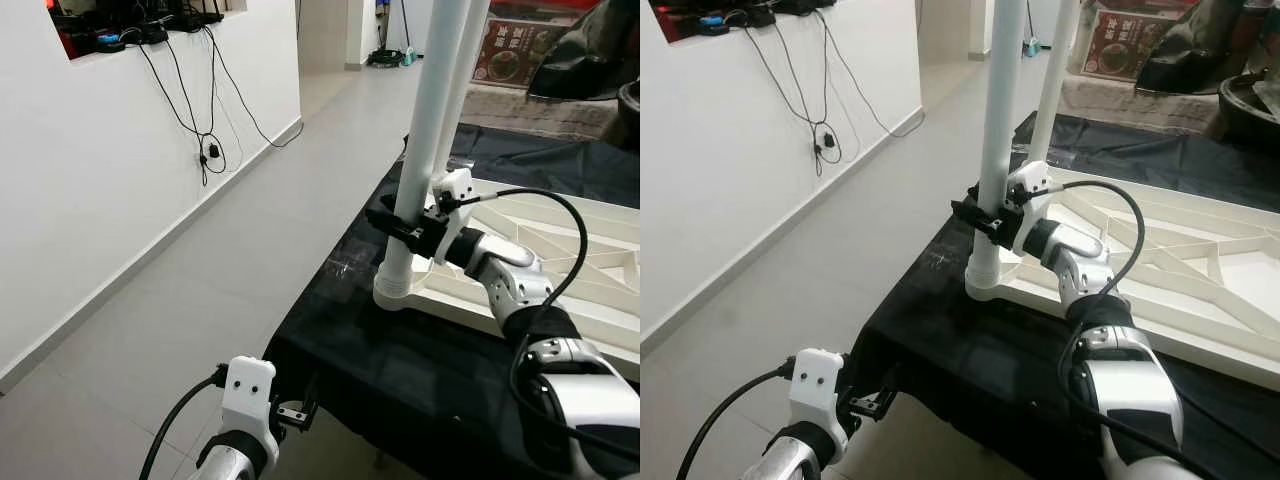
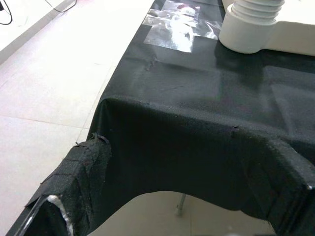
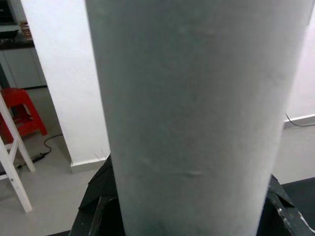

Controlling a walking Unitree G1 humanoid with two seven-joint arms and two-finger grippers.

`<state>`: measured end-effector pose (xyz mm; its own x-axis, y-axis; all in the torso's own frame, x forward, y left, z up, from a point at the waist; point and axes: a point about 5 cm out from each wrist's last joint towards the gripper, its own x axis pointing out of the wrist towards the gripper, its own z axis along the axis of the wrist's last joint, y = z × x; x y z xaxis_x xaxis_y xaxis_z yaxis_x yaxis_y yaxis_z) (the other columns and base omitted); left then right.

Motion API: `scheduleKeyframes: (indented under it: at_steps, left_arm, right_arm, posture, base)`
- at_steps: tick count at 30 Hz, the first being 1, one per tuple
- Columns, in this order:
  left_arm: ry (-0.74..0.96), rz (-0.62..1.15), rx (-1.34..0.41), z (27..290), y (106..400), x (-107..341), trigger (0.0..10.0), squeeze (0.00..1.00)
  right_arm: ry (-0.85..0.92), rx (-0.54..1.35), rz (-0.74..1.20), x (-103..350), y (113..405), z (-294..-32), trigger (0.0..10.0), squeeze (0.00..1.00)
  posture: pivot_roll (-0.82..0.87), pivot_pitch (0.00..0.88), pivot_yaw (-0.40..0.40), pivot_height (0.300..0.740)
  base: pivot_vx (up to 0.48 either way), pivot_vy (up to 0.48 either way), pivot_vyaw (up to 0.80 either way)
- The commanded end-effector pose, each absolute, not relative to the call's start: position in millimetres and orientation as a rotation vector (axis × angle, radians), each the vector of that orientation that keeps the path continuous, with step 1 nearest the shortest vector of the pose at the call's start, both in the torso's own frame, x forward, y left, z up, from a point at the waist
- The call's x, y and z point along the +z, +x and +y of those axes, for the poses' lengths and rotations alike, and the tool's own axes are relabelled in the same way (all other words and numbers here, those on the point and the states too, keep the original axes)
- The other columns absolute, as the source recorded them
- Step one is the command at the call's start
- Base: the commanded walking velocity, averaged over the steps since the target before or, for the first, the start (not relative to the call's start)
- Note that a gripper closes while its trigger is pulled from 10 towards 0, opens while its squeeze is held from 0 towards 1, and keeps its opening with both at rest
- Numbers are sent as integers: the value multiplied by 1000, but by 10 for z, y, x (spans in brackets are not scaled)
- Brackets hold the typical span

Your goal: Building children table

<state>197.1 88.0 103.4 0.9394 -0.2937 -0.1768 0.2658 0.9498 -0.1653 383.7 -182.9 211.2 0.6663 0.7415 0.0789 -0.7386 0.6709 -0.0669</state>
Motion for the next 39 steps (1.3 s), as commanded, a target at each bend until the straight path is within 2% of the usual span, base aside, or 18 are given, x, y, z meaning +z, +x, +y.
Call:
scheduleKeyframes:
  at_steps: [1, 7, 15, 16, 21, 25, 29, 32, 35, 39]
  left_arm:
    - [-130, 214, -282, 895, 1960, 1014, 10000, 0]
    - [-129, 215, -285, 901, 1961, 1015, 10000, 0]
    - [-126, 214, -286, 905, 1964, 1020, 10000, 0]
    - [-126, 212, -285, 909, 1961, 1022, 10000, 0]
    - [-126, 211, -285, 912, 1959, 1024, 10000, 0]
    - [-126, 211, -285, 912, 1959, 1024, 10000, 0]
    - [-125, 204, -282, 920, 1966, 1033, 10000, 0]
    - [-125, 204, -281, 922, 1969, 1034, 10000, 0]
    - [-123, 205, -282, 930, 1975, 1033, 10000, 0]
    - [-121, 204, -283, 934, 1976, 1034, 10000, 0]
  right_arm:
    - [-3, 900, -65, 1960, 3770, -1793, 0, 0]
    - [-21, 980, -30, 1828, 3671, -1776, 0, 0]
    - [-78, 983, 34, 1672, 3620, -1785, 0, 0]
    - [-83, 854, 77, 1613, 3668, -1851, 0, 0]
    - [-56, 735, 88, 1561, 3676, -1886, 0, 0]
    - [-45, 709, 101, 1533, 3647, -1891, 0, 0]
    - [-27, 491, 61, 1480, 3554, -1864, 0, 0]
    - [-21, 446, 46, 1483, 3536, -1862, 0, 0]
    - [-27, 117, 41, 1466, 3438, -1939, 0, 0]
    - [-45, -33, 52, 1466, 3340, -1934, 0, 0]
  posture:
    - [-45, 58, 11, 740]
    - [-46, 59, 16, 740]
    - [-47, 60, 20, 740]
    - [-47, 60, 20, 740]
    - [-47, 60, 20, 740]
    - [-47, 60, 20, 740]
    - [-58, 69, 23, 740]
    - [-58, 69, 23, 740]
    - [-66, 72, 32, 740]
    - [-66, 72, 32, 740]
  base:
    - [0, 0, 0]
    - [0, 0, 0]
    - [0, 0, 0]
    - [0, 0, 0]
    - [0, 0, 0]
    - [0, 0, 0]
    - [0, 0, 0]
    - [0, 0, 0]
    - [0, 0, 0]
    - [0, 0, 0]
